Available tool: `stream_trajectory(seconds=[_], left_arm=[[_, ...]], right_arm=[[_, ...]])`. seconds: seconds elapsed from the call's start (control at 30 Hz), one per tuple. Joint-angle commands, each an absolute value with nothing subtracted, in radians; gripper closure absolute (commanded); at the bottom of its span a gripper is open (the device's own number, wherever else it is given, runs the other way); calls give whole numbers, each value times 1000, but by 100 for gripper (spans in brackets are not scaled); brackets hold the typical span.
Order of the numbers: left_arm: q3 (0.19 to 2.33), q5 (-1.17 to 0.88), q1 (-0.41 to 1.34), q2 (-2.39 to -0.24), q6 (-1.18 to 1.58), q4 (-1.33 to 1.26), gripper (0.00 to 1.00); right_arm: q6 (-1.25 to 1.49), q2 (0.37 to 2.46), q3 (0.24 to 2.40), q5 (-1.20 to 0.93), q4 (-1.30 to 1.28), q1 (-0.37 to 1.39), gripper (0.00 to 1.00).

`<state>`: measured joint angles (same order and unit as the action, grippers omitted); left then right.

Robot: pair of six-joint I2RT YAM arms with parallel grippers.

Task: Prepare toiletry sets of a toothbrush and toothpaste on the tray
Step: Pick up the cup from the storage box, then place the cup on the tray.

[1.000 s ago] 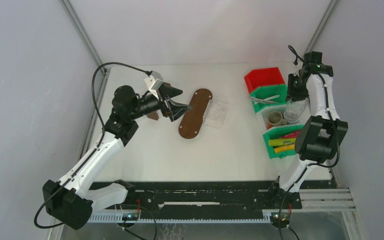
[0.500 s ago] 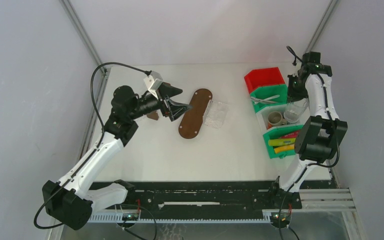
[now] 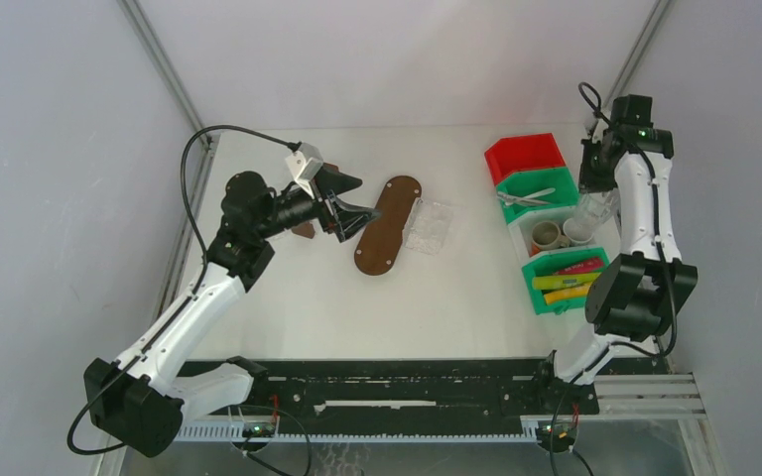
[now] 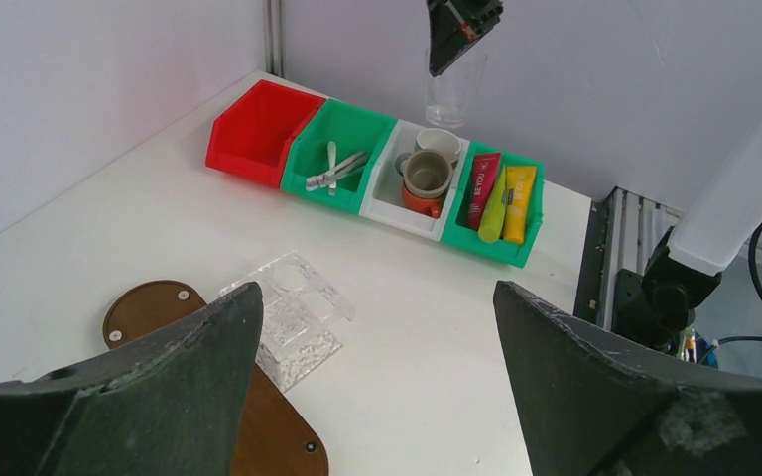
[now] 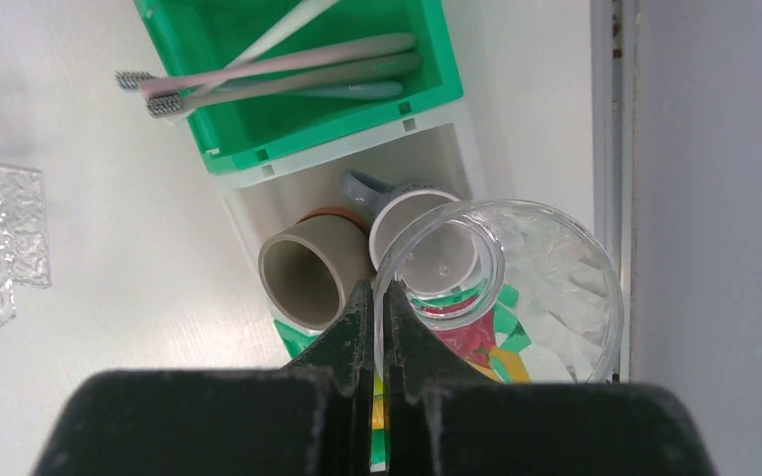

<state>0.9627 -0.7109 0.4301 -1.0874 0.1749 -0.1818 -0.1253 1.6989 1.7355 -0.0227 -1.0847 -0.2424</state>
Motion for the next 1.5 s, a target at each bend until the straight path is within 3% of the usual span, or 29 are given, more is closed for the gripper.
stream_trajectory(seconds=[0.0,0.23,0.47,0.6,0.83,1.13,1.47], left_arm=[[946,-709,434,-1060,156,-225,10],[961,-697,433,-1065,153,-203,10],[971,-669,418,-1065,147,-172,9],[970,-643,394,-1067,142,-146,9],[941,-639,338,-1074,174,-185,9],[907,-656,276,-1083,208,-229,9],[883,-688,213,-1111,256,-286,10]], right_arm=[[-117,1596,1778,0,-1018,-242,100],[-120,1431,1713,-3,-904,-125,100],[-139,1197,1425,-92,-561,130,100],[-152,1167,1298,-126,-379,277,100],[-176,1350,1329,-174,-173,411,100],[-257,1755,1647,-98,-226,516,100],[-249,1994,1836,-185,-328,514,100]])
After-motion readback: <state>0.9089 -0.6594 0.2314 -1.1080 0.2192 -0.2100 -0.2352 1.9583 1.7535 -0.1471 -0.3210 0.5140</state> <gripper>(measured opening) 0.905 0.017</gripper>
